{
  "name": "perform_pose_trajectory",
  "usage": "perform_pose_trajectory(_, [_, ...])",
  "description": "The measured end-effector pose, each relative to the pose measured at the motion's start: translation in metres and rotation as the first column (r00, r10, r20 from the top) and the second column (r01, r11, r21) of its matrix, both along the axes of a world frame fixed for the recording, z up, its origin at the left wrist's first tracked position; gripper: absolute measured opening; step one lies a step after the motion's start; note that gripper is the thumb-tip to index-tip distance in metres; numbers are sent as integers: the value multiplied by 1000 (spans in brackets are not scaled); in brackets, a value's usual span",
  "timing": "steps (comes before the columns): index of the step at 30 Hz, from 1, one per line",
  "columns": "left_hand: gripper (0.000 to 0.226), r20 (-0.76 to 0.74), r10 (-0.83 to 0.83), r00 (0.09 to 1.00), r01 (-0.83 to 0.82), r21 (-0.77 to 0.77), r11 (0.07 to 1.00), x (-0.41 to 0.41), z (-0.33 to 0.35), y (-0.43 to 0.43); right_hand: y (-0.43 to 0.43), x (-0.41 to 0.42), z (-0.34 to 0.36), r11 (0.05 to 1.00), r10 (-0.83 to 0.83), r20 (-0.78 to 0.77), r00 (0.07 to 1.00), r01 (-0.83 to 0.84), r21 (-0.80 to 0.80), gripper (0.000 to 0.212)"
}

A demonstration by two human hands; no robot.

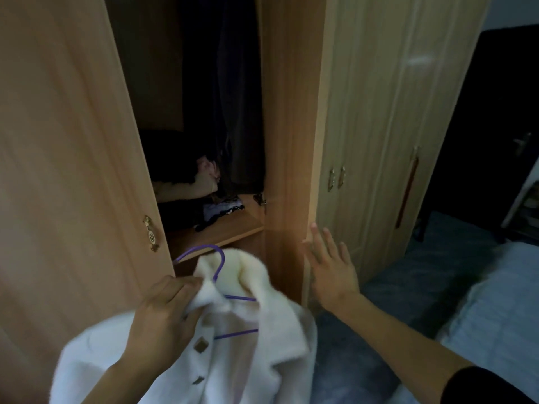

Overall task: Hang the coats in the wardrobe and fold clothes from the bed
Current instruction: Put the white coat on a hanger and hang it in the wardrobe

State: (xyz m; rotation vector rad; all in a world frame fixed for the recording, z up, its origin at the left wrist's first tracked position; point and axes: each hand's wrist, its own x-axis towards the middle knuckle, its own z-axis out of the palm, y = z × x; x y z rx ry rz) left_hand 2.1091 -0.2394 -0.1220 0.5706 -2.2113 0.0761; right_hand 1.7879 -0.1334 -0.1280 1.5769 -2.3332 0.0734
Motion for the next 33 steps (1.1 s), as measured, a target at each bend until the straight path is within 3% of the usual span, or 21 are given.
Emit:
perform_pose_trajectory(8, [31, -33, -83, 996, 81, -74, 994, -50, 17, -6, 16, -45, 25, 997, -75, 142, 987, 78, -19, 89])
perform_pose_trajectory(19, [40, -5, -55, 998, 55, 34, 998, -111, 30, 13, 23, -79, 38, 987, 32, 238, 971, 6, -158, 82])
perform_pose_trajectory(26, [44, 2, -28, 1000, 28, 64, 998, -135, 24, 11, 20, -87, 37, 965, 147, 294, 944, -71, -254, 80])
perform_pose_trajectory(33, [41, -28, -15, 999, 16, 30, 999, -132, 20, -22, 1, -58, 54, 876, 398, 334, 854, -247, -413, 59])
